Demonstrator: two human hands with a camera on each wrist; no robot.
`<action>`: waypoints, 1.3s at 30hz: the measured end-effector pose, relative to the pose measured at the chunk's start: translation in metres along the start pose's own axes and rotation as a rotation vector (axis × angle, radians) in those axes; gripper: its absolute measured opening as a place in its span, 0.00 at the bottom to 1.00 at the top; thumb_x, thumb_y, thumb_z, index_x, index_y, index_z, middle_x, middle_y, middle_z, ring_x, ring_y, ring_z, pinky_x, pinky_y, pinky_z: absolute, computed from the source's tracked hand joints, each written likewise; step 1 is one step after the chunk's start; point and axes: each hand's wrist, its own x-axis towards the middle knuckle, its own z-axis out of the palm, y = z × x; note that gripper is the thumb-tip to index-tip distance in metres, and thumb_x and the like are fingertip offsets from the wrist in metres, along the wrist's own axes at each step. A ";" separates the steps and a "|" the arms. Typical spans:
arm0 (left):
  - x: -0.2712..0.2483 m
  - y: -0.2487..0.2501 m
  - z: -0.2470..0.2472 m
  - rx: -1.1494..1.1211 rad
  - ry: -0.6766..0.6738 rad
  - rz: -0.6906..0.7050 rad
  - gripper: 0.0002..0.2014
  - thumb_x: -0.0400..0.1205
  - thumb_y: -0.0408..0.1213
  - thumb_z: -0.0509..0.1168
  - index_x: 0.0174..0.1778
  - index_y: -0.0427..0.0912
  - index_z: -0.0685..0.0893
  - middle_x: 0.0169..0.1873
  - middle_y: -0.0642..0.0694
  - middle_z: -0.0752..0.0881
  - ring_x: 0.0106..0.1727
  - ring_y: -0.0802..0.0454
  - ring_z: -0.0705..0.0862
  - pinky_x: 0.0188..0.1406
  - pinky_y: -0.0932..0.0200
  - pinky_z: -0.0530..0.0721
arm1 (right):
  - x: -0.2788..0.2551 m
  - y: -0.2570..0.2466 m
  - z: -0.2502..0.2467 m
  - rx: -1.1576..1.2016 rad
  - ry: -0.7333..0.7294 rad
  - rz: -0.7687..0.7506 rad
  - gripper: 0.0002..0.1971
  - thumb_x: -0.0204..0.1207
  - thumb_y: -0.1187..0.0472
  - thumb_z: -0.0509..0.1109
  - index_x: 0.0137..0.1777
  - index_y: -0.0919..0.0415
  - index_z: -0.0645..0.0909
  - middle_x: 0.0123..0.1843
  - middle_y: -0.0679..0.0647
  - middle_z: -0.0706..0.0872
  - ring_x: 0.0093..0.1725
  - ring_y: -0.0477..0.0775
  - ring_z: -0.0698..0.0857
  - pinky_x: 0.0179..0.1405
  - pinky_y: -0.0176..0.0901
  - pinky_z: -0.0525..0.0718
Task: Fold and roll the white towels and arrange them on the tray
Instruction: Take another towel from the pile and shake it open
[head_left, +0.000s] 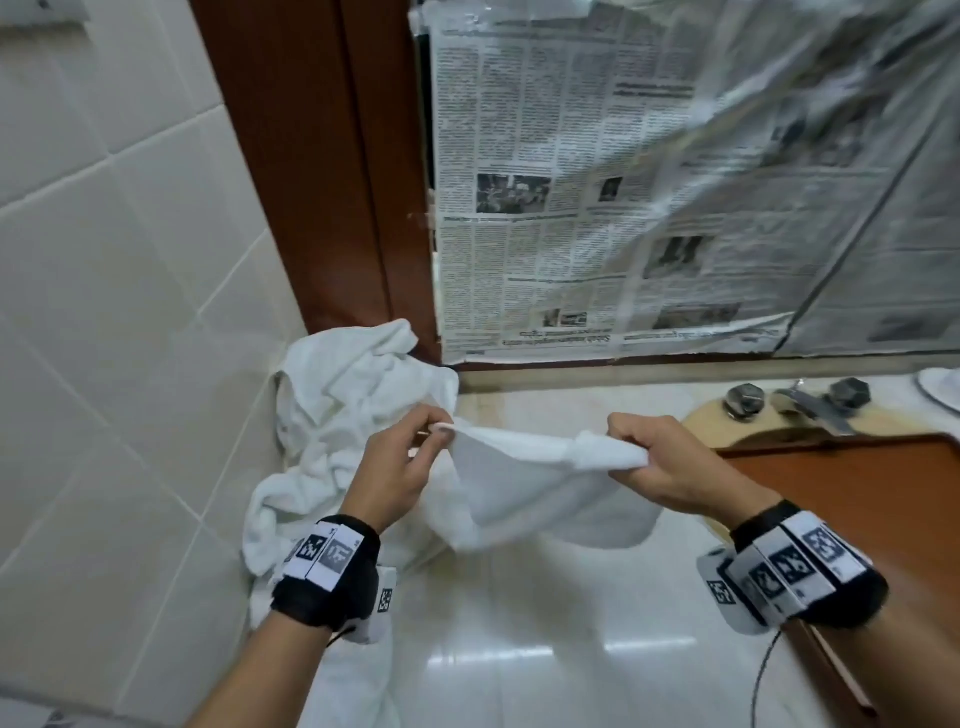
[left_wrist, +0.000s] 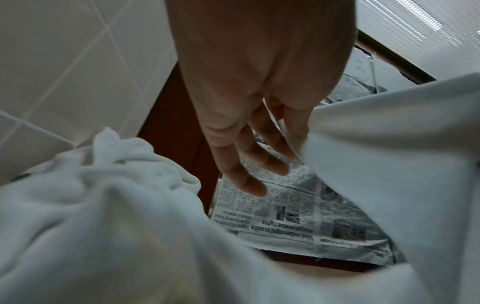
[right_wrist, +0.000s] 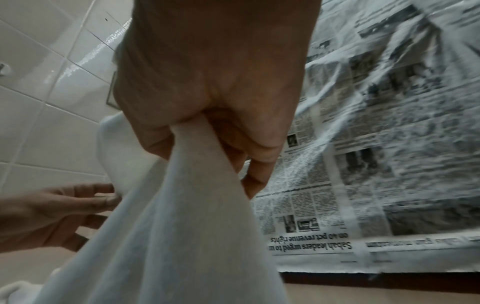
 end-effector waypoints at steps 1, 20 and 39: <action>-0.003 0.006 0.008 -0.043 -0.010 -0.027 0.03 0.87 0.37 0.66 0.49 0.49 0.84 0.43 0.54 0.88 0.44 0.56 0.88 0.45 0.52 0.90 | -0.012 0.003 -0.004 0.012 -0.008 0.026 0.13 0.72 0.63 0.71 0.35 0.54 0.69 0.30 0.51 0.77 0.31 0.41 0.72 0.29 0.43 0.67; -0.071 0.086 0.083 -0.306 0.183 -0.227 0.05 0.88 0.40 0.63 0.51 0.47 0.85 0.53 0.44 0.87 0.50 0.51 0.84 0.50 0.42 0.85 | -0.163 0.045 -0.037 0.081 -0.240 0.133 0.11 0.72 0.54 0.78 0.52 0.51 0.81 0.63 0.39 0.77 0.49 0.43 0.85 0.48 0.31 0.79; -0.127 -0.016 0.100 0.236 0.175 -0.369 0.06 0.86 0.40 0.65 0.47 0.44 0.84 0.46 0.46 0.87 0.47 0.48 0.86 0.50 0.49 0.82 | -0.152 0.105 0.015 0.136 0.205 0.400 0.15 0.72 0.57 0.80 0.39 0.51 0.74 0.34 0.48 0.82 0.34 0.50 0.79 0.35 0.45 0.75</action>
